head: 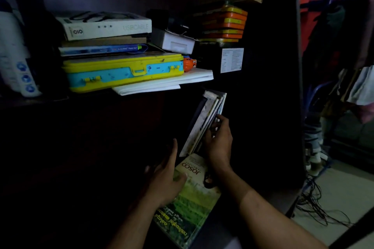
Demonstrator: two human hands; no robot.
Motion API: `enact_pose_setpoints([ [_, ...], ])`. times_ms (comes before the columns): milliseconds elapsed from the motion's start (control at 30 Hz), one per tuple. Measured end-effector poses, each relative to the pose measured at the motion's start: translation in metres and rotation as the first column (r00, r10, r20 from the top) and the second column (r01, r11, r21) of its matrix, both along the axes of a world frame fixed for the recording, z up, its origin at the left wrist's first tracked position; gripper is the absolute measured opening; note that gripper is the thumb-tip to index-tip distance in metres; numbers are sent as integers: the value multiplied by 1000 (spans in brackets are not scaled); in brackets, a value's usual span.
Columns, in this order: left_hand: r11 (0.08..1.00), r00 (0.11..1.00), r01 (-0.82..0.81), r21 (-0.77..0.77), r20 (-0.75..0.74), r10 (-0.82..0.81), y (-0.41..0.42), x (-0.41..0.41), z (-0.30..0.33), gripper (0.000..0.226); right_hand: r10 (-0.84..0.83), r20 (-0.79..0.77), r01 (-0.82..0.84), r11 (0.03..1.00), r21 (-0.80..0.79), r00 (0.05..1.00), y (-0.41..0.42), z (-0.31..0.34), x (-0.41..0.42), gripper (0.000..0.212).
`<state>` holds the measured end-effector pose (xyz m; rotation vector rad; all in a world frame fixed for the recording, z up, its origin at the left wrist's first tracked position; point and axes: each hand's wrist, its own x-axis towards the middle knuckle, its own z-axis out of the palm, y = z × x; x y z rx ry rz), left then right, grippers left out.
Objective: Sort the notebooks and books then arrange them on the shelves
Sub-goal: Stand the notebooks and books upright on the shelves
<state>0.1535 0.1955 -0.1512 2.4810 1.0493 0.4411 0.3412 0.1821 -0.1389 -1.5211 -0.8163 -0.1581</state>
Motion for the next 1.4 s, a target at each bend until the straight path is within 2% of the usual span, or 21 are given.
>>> enact_pose_setpoints([
  [167, 998, 1000, -11, 57, -27, 12, 0, 3, -2, 92, 24, 166, -14, 998, -64, 986, -2, -1, 3, 56],
  [300, 999, 989, 32, -18, 142, -29, -2, 5, -4, 95, 91, 106, -71, 981, -178, 990, -10, -4, 9, 58],
  [400, 999, 993, -45, 6, 107, 44, -9, 6, 2, 97, 159, 167, -110, 957, -268, 973, -34, -5, 5, 53],
  [433, 994, 993, -100, 32, 63, 98, -11, 7, 5, 95, 183, 195, -124, 952, -282, 964, -46, -5, 4, 49],
  [500, 976, 982, -183, 114, -19, 187, -12, 7, 10, 75, 200, 323, -90, 941, -325, 925, -77, -9, 5, 37],
  [600, 966, 971, -226, 125, -56, 234, -15, 6, 14, 56, 320, 489, -27, 856, -516, 811, -127, -21, -3, 43],
  [700, 975, 975, -221, -3, -1, 221, -12, 5, 13, 45, 517, 493, -81, 743, -664, 700, -142, -26, -15, 53],
  [767, 973, 978, -177, -147, 87, 191, -8, 5, 13, 40, 600, 445, -152, 692, -706, 665, -140, -24, -14, 60],
  [867, 925, 934, -34, -379, 317, 165, -8, -2, 23, 30, 640, 448, -205, 688, -696, 624, -138, -23, -7, 74],
  [967, 797, 876, 131, -590, 445, 185, -16, -17, 33, 14, 612, 543, -114, 717, -687, 575, -141, -23, -11, 87],
  [1033, 722, 851, 215, -657, 489, 191, -16, -21, 34, 20, 562, 610, -59, 761, -646, 559, -141, -23, -15, 80],
  [1133, 649, 825, 274, -710, 520, 221, -18, -23, 39, 35, 425, 742, 30, 858, -512, 518, -141, -24, -13, 51],
  [1200, 647, 789, 274, -712, 551, 272, -13, -23, 39, 41, 306, 762, 19, 923, -385, 570, -144, -24, -12, 44],
  [1233, 685, 751, 254, -683, 586, 305, -9, -22, 37, 43, 259, 712, -22, 946, -324, 653, -147, -23, -12, 42],
  [1300, 809, 664, 149, -569, 664, 345, -3, -21, 29, 35, 190, 479, -115, 977, -182, 857, -153, -19, -15, 33],
  [1333, 872, 639, 71, -484, 694, 333, -2, -20, 24, 26, 147, 355, -114, 987, -111, 923, -154, -18, -14, 24],
  [1400, 951, 690, -47, -306, 679, 252, 1, -15, 14, 12, 93, 138, -84, 994, -67, 986, -155, -12, -6, 35],
])
